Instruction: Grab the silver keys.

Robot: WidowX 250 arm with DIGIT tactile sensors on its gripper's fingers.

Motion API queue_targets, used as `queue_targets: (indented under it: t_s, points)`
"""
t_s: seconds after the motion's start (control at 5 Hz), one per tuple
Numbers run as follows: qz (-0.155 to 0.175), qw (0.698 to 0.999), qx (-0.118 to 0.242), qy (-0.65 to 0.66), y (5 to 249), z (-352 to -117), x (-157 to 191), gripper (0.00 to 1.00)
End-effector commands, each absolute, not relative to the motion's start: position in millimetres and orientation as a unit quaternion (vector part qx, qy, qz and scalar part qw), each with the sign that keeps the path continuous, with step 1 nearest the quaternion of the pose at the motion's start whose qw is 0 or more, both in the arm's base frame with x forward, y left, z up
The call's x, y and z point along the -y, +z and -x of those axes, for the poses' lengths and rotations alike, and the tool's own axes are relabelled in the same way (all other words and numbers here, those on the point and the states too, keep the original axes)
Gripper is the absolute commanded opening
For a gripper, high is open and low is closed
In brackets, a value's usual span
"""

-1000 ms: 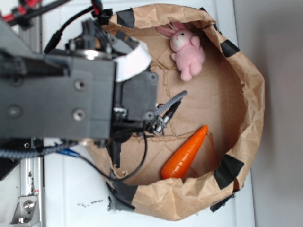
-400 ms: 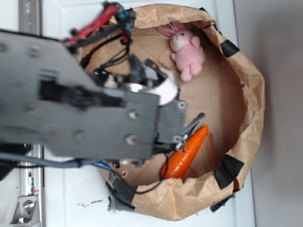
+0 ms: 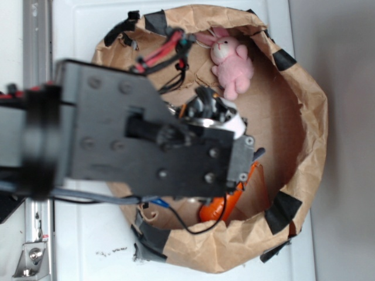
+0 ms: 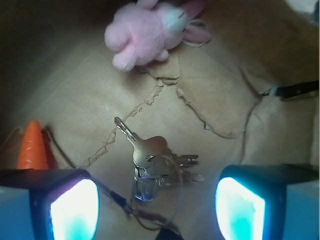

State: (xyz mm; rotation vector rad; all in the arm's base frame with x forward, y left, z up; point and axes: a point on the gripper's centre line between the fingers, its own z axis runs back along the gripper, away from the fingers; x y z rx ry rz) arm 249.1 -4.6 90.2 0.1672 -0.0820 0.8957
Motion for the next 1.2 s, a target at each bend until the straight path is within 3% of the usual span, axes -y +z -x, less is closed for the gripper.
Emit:
queue_targets:
  t_s: [0.0, 0.2, 1.0]
  points:
    - [-0.062, 0.893, 0.012, 0.446, 86, -227, -26, 1.00]
    - [-0.063, 0.896, -0.028, 0.438, 78, -219, -37, 1.00]
    - [-0.010, 0.922, -0.034, 0.386, 76, -201, -43, 1.00]
